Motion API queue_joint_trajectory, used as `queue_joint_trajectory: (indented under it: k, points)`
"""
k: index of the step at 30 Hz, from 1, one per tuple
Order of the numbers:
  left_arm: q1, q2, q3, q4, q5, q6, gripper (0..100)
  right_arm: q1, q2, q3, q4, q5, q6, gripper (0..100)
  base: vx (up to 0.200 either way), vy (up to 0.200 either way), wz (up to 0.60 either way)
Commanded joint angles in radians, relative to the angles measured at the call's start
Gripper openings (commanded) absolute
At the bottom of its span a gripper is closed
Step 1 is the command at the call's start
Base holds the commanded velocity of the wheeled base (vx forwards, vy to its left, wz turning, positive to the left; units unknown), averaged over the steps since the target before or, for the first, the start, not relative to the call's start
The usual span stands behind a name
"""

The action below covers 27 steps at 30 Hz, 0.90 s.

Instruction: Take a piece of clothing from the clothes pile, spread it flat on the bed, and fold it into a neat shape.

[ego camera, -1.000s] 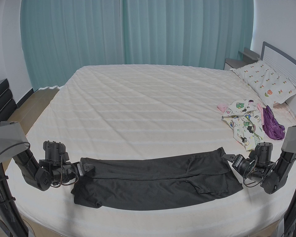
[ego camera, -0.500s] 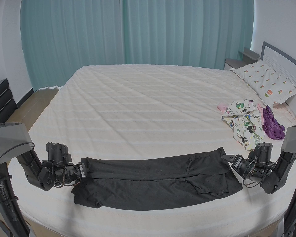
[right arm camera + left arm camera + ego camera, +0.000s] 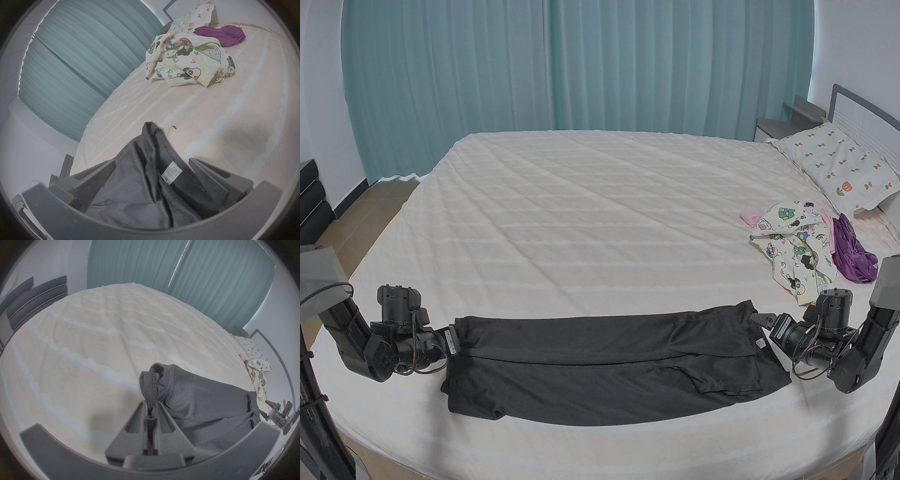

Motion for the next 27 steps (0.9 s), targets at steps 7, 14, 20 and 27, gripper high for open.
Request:
queue_joint_trajectory:
  k: [7, 14, 20, 27]
  points:
    - [0.126, -0.151, -0.014, 0.117, -0.068, 0.002, 0, 0.000, -0.004, 0.000, 0.000, 0.000, 0.000, 100, 0.000, 0.000, 0.00]
    - [0.216, -0.195, -0.053, 0.195, -0.108, 0.000, 0, 0.000, -0.007, 0.000, 0.000, 0.000, 0.000, 100, 0.000, 0.000, 0.00]
    - [0.199, -0.266, -0.043, 0.284, -0.126, -0.009, 0, 0.000, -0.008, 0.000, 0.000, 0.000, 0.000, 100, 0.000, 0.000, 0.00]
    - [0.054, -0.335, -0.060, 0.392, -0.079, -0.080, 0, 0.000, -0.010, 0.000, 0.000, 0.000, 0.000, 100, 0.000, -0.057, 0.00]
